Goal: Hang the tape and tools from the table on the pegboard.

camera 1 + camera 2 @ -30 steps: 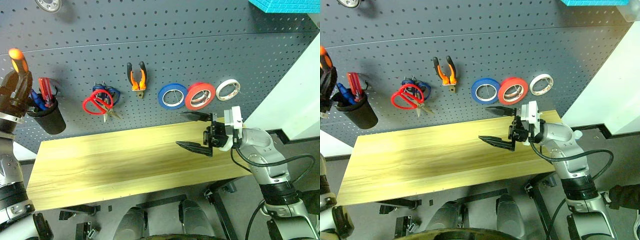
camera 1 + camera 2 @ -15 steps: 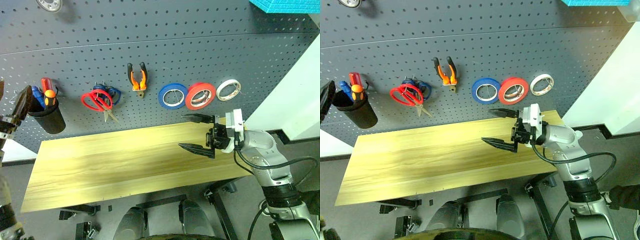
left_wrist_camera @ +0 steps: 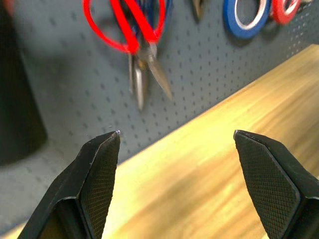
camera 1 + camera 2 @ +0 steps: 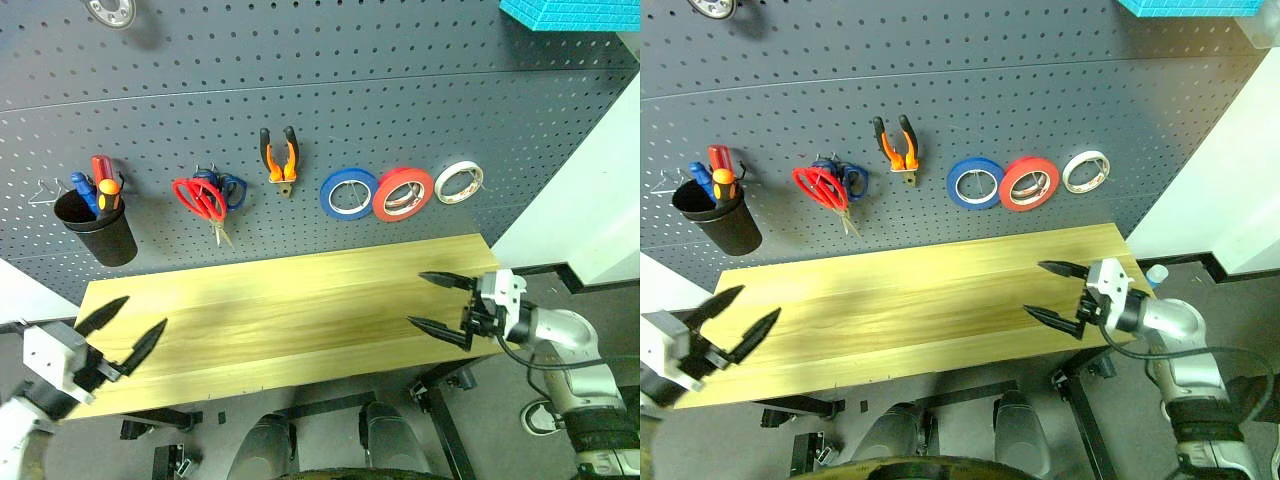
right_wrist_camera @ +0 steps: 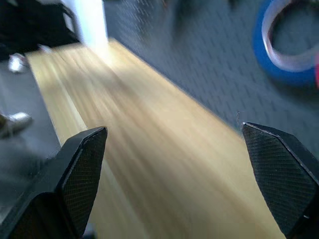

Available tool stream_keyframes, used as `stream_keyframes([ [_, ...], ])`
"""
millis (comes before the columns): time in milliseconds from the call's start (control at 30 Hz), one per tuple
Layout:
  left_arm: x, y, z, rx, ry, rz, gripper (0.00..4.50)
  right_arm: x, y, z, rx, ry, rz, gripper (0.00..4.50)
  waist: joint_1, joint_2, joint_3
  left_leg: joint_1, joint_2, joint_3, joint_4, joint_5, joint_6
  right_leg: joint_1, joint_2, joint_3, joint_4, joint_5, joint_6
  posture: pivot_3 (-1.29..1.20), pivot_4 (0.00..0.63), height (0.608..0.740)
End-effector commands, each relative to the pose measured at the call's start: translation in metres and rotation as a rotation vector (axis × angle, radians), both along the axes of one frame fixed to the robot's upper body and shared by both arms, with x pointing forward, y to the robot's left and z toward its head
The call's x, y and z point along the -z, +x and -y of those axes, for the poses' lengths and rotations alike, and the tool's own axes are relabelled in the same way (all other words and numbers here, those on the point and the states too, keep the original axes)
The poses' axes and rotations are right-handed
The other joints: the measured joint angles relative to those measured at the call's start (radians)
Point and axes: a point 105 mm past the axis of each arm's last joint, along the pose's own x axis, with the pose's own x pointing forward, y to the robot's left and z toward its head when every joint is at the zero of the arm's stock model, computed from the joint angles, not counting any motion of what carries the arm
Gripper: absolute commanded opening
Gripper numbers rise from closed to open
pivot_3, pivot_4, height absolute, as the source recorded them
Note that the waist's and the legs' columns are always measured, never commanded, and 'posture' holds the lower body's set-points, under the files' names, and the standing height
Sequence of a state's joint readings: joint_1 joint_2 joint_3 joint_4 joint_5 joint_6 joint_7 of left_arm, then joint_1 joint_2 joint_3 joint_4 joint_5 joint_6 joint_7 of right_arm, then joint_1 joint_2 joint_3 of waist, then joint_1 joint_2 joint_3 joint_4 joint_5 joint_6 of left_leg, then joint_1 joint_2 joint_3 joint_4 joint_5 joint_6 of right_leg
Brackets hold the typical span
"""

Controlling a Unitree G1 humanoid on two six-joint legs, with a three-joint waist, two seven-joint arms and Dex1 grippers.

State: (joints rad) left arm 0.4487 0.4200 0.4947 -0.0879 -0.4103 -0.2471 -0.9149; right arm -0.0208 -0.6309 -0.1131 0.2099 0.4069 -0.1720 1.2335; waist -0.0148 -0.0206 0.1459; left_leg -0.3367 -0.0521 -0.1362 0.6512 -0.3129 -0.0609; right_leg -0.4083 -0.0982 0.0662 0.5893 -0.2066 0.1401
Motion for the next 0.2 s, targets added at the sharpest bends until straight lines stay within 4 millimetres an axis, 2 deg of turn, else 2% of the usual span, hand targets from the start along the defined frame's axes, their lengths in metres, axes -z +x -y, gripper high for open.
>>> stream_keyframes([
  [33,0.027,-0.009,0.012,0.029,0.057,-0.015,3.8,0.009,-0.003,0.025,0.099,-0.044,0.024,4.5,-0.003,0.0,0.0,0.0,0.0,0.0,0.0,0.0,0.0,0.0,0.0,0.0,0.0,0.0,0.0,-0.02,0.101,0.738],
  [200,0.051,-0.016,0.03,0.059,0.037,-0.041,3.8,0.032,-0.015,0.038,0.141,-0.089,-0.015,4.5,-0.005,0.001,0.0,0.0,0.0,0.0,0.0,0.0,0.0,0.001,0.0,0.0,0.0,0.0,0.0,-0.04,0.096,0.738],
])
